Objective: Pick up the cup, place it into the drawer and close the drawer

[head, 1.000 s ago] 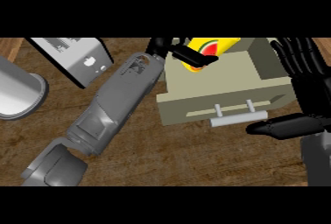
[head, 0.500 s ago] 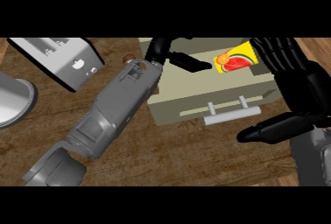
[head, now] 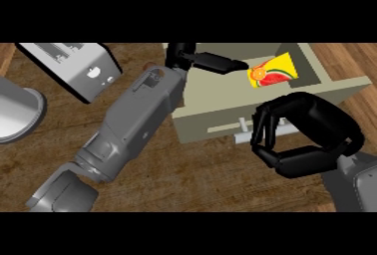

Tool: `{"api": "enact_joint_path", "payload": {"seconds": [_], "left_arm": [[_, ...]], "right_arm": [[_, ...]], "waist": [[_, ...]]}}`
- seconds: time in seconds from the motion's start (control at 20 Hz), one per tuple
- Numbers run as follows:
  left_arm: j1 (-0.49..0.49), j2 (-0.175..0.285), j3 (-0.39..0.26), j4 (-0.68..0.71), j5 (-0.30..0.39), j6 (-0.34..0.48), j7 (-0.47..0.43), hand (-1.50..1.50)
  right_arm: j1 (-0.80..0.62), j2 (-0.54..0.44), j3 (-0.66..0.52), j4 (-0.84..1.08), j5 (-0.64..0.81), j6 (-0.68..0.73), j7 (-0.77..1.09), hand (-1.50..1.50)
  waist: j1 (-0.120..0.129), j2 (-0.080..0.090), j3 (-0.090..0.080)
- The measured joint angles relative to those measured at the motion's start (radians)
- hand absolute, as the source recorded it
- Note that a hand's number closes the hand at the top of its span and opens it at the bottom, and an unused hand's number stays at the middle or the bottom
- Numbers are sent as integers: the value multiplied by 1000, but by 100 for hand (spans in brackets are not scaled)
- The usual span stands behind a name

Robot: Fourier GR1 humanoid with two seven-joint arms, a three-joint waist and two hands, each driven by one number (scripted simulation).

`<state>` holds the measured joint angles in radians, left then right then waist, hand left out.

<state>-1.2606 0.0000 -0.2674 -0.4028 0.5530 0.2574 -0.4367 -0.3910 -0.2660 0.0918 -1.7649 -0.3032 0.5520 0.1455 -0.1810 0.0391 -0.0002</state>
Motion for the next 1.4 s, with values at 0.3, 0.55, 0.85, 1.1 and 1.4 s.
{"api": "enact_joint_path", "payload": {"seconds": [0.3,0.55,0.85,1.1,1.4], "left_arm": [[-9,0,8,14,58,49,-47,-150],[11,0,16,12,93,40,-74,-150],[64,4,31,-18,105,-1,-107,-150],[146,28,37,-89,109,-30,-114,-150],[232,64,33,-168,108,-68,-113,-150]], "right_arm": [[45,-107,71,-24,137,77,45,-150],[84,-122,139,4,396,11,-10,-150],[72,-82,223,233,625,-98,-105,-150],[6,-52,267,504,753,-168,-223,150],[-155,-20,211,853,816,-276,-371,150]], "waist": [[50,-13,1],[109,-21,1],[175,-28,1],[217,-32,2],[260,-27,1]]}}
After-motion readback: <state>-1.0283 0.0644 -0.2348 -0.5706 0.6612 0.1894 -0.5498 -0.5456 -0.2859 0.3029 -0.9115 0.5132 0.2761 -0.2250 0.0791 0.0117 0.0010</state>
